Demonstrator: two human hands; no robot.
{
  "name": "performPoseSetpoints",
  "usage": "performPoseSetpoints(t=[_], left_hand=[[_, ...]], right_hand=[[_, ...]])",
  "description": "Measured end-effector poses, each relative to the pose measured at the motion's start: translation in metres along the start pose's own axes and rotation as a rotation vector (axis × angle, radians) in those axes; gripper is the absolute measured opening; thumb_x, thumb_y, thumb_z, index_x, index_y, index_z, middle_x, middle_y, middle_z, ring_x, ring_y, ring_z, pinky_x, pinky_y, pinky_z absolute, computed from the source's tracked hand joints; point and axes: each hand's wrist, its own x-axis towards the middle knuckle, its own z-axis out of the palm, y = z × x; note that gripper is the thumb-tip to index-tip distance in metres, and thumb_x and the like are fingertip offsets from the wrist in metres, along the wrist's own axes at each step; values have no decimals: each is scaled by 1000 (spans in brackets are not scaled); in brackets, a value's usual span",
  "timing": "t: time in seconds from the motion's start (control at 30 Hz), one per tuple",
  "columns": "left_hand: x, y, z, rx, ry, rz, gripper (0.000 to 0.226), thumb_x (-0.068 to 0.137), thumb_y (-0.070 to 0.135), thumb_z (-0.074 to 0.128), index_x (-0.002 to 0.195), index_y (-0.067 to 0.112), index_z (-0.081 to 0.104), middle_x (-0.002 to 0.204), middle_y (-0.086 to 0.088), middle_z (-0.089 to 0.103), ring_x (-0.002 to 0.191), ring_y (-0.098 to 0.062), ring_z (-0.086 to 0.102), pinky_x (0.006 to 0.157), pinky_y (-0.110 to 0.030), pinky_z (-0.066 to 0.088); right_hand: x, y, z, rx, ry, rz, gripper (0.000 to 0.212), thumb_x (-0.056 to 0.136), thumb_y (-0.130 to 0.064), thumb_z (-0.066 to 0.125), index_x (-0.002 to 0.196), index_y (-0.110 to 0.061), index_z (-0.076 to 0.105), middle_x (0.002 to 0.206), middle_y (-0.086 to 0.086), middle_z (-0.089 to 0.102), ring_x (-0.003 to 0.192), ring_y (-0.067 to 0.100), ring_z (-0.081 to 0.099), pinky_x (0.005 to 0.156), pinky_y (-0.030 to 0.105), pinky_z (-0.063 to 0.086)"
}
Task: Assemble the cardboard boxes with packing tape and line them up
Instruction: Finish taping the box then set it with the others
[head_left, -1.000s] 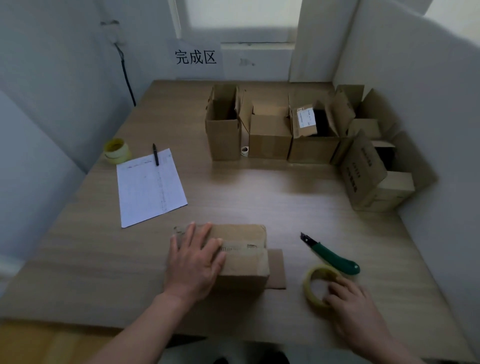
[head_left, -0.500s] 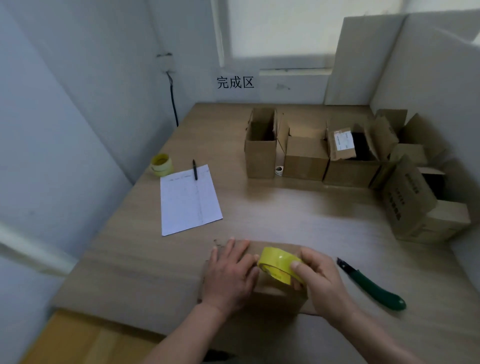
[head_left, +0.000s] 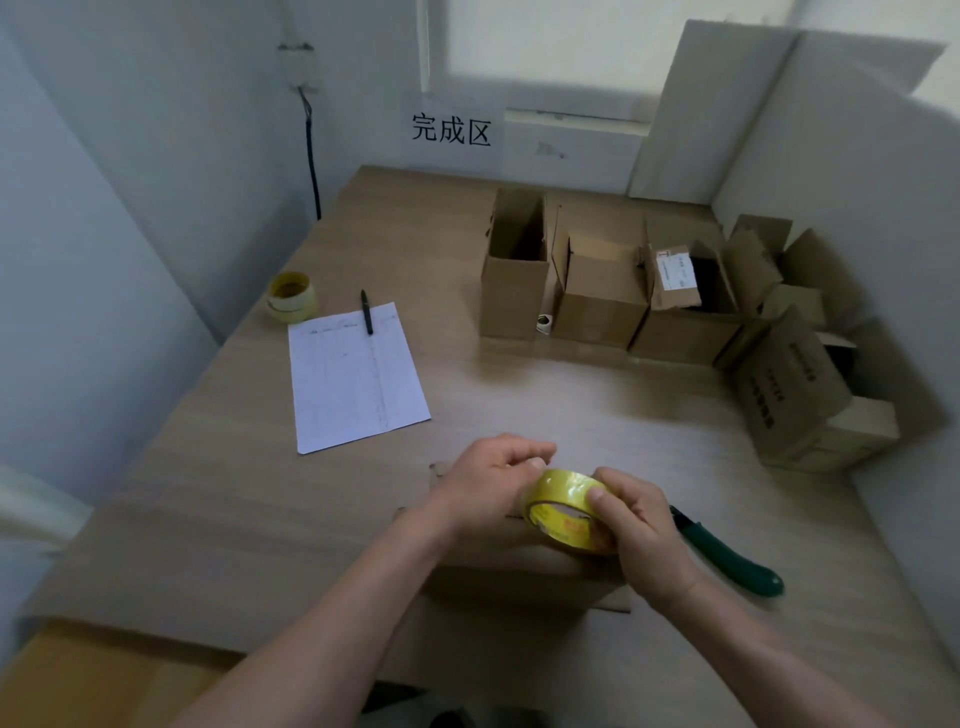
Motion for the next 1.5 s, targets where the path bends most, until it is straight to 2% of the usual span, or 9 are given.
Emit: performPoseSetpoints(t=[0.27, 0.43, 0.57, 0.73, 0.87, 1.0, 1.17, 1.3, 1.5], left_hand=[[7, 9, -4, -60, -117, 46, 19, 94, -1, 56, 105, 2, 72, 88, -7, 69, 76, 0, 60, 73, -15, 48], [9, 8, -2, -56, -55, 80, 22, 87, 1, 67, 81, 21, 75, 71, 7, 69, 68, -2, 61, 67, -21, 48], [4, 9, 4, 141, 106, 233, 16, 82, 7, 71, 74, 21, 75, 75, 8, 69, 70, -3, 62, 67, -21, 49], [-5, 6, 14, 408, 243, 474, 8, 83, 16, 59, 76, 15, 64, 79, 7, 59, 74, -6, 54, 68, -25, 46], [-9, 2, 10, 212, 208, 310, 11, 87, 22, 53, 89, 18, 64, 82, 9, 62, 77, -5, 57, 70, -25, 49], [-13, 0, 7, 130, 138, 187, 44, 83, 24, 51, 124, 14, 64, 102, 6, 66, 94, -1, 60, 86, -19, 50], [-23, -5, 13, 206, 221, 187, 42, 81, 28, 56, 116, 10, 71, 106, 9, 64, 101, 0, 60, 93, -25, 51], [-31, -5, 19, 163, 308, 231, 32, 82, 23, 60, 108, 12, 75, 104, 14, 64, 100, 0, 62, 86, -21, 53], [-38, -7, 28, 93, 445, 185, 14, 86, 15, 69, 97, 12, 77, 98, 4, 69, 92, 1, 64, 73, -9, 49]], right_hand=[[1, 3, 0, -23, -34, 3, 41, 81, -44, 52, 64, -7, 49, 61, -4, 42, 58, 10, 41, 52, 30, 31], [0, 0, 0, -3, -31, 10, 42, 80, -44, 53, 64, -5, 50, 60, -4, 43, 56, 9, 41, 51, 26, 31], [-1, -1, 0, 4, -38, 7, 30, 80, -43, 52, 61, -21, 51, 58, -8, 43, 56, 6, 40, 51, 25, 30], [0, 1, 0, 12, -59, 11, 33, 81, -45, 53, 63, -18, 52, 59, -7, 45, 57, 7, 42, 51, 26, 32], [0, 0, 0, 22, -73, -4, 27, 81, -46, 52, 64, -26, 56, 58, -9, 48, 57, 5, 43, 52, 23, 33], [0, 5, -2, 28, -87, 2, 33, 83, -46, 53, 70, -16, 60, 61, 4, 51, 60, 13, 48, 55, 32, 37], [-2, 5, -2, 53, -81, -13, 24, 82, -45, 53, 71, -26, 63, 62, -9, 51, 59, 7, 45, 54, 26, 35], [-3, 8, -2, 58, -81, -20, 32, 83, -45, 53, 76, -16, 65, 63, -8, 53, 60, 7, 46, 54, 27, 35], [-3, 8, -1, 42, -83, -33, 28, 84, -45, 53, 71, -21, 62, 62, -7, 52, 59, 9, 47, 54, 28, 36]])
